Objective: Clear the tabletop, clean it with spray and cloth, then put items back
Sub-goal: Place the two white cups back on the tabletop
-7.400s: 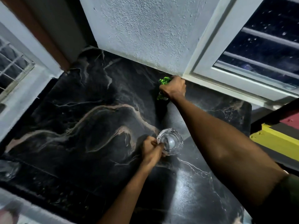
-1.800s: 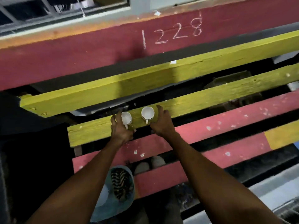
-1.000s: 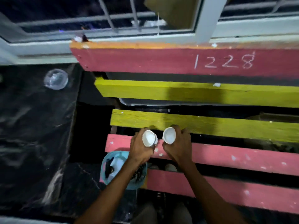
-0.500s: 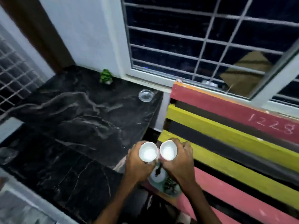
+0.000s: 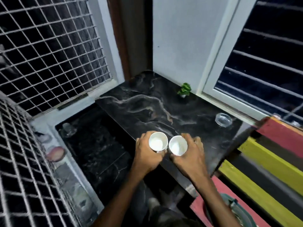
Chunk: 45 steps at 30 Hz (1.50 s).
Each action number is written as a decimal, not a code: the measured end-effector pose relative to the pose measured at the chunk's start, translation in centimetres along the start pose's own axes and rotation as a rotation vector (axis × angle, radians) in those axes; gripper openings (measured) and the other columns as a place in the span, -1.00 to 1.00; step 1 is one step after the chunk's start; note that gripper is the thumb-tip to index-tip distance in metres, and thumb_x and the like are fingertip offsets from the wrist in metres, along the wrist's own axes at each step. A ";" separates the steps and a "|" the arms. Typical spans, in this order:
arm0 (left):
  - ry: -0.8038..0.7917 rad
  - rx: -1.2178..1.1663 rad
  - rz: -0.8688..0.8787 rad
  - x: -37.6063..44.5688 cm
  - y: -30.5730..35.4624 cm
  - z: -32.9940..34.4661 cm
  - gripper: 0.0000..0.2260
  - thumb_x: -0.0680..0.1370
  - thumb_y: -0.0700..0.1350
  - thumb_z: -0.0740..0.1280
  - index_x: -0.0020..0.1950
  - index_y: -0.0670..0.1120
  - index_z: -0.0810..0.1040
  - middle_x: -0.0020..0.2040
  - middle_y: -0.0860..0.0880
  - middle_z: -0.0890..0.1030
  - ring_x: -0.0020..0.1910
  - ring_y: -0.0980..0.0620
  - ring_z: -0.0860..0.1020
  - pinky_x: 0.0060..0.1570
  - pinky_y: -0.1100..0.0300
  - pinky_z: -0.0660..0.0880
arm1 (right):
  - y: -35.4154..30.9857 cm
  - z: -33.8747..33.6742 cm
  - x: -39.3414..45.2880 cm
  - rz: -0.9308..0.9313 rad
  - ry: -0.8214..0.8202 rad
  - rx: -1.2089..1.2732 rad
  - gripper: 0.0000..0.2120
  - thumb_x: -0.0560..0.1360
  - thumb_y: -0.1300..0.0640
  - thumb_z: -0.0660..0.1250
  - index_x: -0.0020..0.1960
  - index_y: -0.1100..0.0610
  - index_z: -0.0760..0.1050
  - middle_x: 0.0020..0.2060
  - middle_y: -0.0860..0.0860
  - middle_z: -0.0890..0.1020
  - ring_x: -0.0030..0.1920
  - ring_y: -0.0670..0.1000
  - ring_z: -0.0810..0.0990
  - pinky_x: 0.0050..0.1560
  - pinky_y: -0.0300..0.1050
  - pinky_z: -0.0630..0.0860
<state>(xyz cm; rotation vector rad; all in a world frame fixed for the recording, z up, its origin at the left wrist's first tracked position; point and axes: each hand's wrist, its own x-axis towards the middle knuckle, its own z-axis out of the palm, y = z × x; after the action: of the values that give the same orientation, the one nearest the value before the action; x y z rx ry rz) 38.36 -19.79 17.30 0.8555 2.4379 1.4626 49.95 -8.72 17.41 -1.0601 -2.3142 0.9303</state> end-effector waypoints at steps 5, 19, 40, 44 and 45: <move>0.050 0.060 0.000 7.2 -4.5 -2.6 -0.54 0.28 -0.15 0.62 0.14 -0.13 0.63 0.08 -0.07 0.68 0.09 -0.17 0.63 0.16 -0.12 0.51 | -3.0 6.2 6.3 -0.006 -0.062 0.056 -0.62 0.23 -0.15 0.42 0.00 -0.14 0.40 -0.07 -0.06 0.47 -0.01 0.05 0.42 -0.03 -0.11 0.33; -0.114 0.053 -0.093 33.6 -13.8 -6.6 -0.53 0.28 -0.17 0.60 0.17 -0.13 0.62 0.13 -0.08 0.69 0.16 -0.14 0.63 0.20 -0.09 0.51 | -10.7 21.0 26.5 0.147 -0.018 -0.063 -0.65 0.26 0.00 0.50 -0.02 -0.03 0.46 -0.14 -0.05 0.41 -0.03 0.18 0.53 -0.12 -0.14 0.27; -0.673 0.049 0.107 63.1 -24.8 -4.9 -0.57 0.34 -0.10 0.59 0.18 -0.08 0.62 0.15 -0.10 0.68 0.17 -0.18 0.59 0.21 -0.01 0.50 | -17.0 38.4 45.0 0.711 0.254 -0.062 -0.42 0.24 -0.33 0.44 0.09 0.01 0.49 0.01 0.06 0.67 0.02 0.14 0.65 -0.04 -0.04 0.59; -0.719 0.120 0.095 66.5 -25.9 -2.0 -0.49 0.33 -0.08 0.58 0.26 -0.04 0.57 0.20 -0.10 0.64 0.25 -0.17 0.53 0.20 0.06 0.50 | -14.2 38.7 48.8 0.747 0.198 -0.081 -0.41 0.28 -0.24 0.53 0.15 0.09 0.50 0.08 0.11 0.65 0.08 0.16 0.63 0.01 -0.06 0.56; -0.711 0.134 0.089 67.5 -26.1 -1.2 -0.47 0.33 -0.07 0.59 0.26 -0.02 0.56 0.20 -0.10 0.64 0.25 -0.16 0.53 0.20 0.06 0.50 | -13.3 38.7 49.8 0.756 0.179 -0.086 -0.41 0.29 -0.18 0.56 0.18 0.10 0.51 0.12 0.12 0.63 0.11 0.16 0.62 0.03 -0.09 0.53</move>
<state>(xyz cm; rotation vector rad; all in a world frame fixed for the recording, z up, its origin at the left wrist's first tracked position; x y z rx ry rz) -27.58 7.46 5.19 1.2586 1.9771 0.8095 -11.05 8.41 5.62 -2.0286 -1.8177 0.9310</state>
